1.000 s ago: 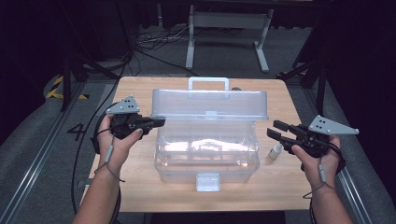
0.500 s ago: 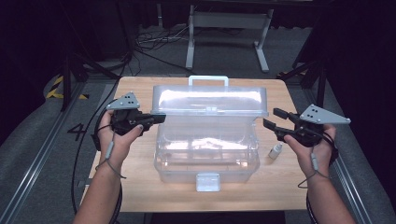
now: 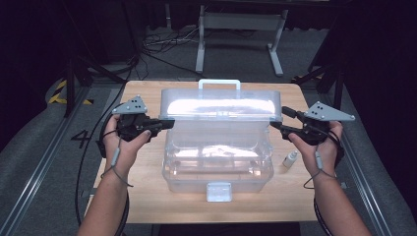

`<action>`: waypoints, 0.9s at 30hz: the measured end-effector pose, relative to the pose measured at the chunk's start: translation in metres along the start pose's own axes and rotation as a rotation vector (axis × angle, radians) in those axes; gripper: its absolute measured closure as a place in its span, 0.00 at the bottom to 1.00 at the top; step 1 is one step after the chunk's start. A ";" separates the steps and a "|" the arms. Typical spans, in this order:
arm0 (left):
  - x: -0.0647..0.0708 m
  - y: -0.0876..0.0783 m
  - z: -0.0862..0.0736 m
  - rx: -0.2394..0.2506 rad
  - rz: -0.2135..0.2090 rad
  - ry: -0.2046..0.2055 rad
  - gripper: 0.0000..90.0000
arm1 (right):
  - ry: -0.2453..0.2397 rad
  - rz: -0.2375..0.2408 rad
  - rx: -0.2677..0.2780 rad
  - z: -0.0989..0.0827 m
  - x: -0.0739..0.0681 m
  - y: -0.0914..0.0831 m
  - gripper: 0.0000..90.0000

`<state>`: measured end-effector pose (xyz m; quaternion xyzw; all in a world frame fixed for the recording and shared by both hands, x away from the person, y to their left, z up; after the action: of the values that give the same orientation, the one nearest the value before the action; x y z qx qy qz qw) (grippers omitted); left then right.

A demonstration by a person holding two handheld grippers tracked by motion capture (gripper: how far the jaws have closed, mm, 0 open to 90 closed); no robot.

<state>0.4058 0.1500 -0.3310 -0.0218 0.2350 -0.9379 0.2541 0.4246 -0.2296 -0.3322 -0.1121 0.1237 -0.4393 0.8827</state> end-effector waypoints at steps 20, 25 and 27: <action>0.000 0.000 0.001 -0.004 -0.001 0.000 1.00 | -0.043 -0.065 0.025 0.007 -0.006 0.009 0.57; 0.000 0.001 0.002 -0.009 0.007 0.009 0.97 | -0.045 -0.082 0.014 0.007 -0.004 0.008 0.64; 0.000 0.001 0.002 -0.011 0.010 0.007 0.97 | -0.040 -0.081 0.010 0.007 -0.003 0.008 0.66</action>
<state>0.4069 0.1483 -0.3299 -0.0186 0.2411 -0.9355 0.2576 0.4305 -0.2220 -0.3280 -0.1215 0.0993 -0.4730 0.8670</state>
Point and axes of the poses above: each handheld gripper's, and its own axes: y roughly forward along the jaws, z roughly out of its top, x roughly to its right, the point moved 6 cm from there along y, roughly forward along the jaws, and after that the axes turned 12 degrees about y, right-handed, at the moved point
